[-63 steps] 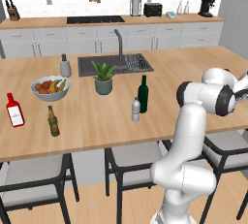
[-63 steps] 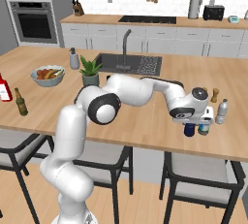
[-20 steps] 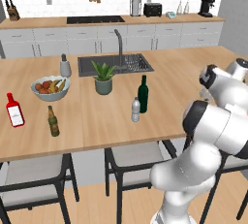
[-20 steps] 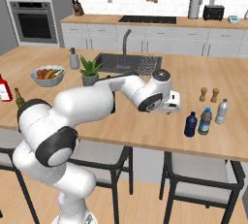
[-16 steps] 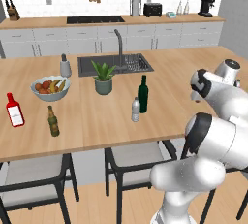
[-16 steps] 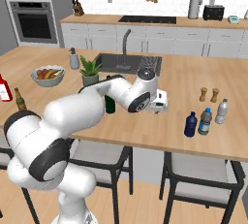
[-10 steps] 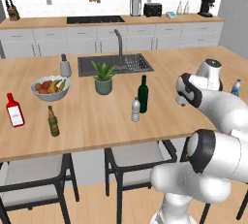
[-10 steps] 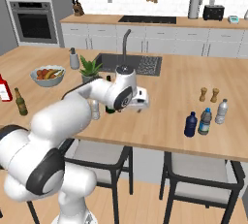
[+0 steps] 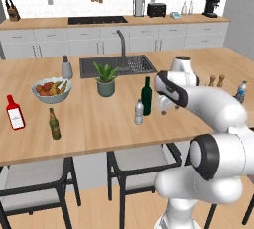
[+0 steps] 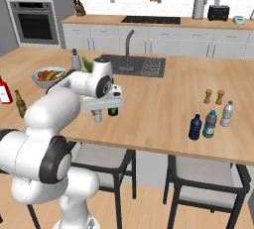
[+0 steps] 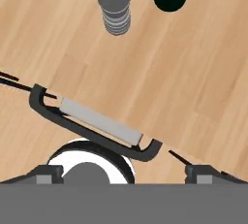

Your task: Move the plastic bottles in the middle to the plastics group, and the glass bottles in the middle to the glass group.

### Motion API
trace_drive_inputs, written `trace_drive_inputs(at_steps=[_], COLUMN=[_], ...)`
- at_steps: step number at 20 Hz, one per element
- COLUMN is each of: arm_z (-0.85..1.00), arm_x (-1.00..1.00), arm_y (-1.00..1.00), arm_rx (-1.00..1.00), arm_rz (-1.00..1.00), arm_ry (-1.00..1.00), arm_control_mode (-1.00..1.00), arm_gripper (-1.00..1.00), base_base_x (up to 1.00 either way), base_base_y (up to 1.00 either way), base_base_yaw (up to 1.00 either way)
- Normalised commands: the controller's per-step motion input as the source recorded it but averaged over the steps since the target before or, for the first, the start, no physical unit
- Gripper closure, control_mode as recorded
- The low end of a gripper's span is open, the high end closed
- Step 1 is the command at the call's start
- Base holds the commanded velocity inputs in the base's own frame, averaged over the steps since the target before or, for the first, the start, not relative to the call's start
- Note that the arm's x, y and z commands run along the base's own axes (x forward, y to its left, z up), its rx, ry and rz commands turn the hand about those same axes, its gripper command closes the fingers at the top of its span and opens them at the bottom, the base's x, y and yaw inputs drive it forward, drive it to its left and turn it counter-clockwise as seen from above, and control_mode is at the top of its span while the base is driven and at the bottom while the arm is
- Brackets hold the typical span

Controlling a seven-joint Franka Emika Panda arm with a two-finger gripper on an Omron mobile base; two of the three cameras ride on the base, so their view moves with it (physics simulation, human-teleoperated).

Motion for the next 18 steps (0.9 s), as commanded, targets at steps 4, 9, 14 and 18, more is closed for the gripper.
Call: trace_drive_inputs(at_steps=[4,9,14,18], arm_z=[0.00,0.00,-0.08,-0.15], arm_x=[0.00,0.00,0.00,0.03], arm_y=[0.67,0.60,0.27,0.09], arm_rx=[0.00,0.00,0.12,0.19], arm_rz=[0.21,0.04,-0.01,-0.06], arm_ry=[0.04,-0.01,-0.16,-0.23], arm_control_mode=[-1.00,-1.00,-1.00,-1.00], arm_gripper=[-1.00,-1.00,-1.00,-1.00], base_base_x=[0.00,0.00,0.00,0.00], base_base_y=[0.00,0.00,0.00,0.00], base_base_yaw=[0.00,0.00,0.00,0.00])
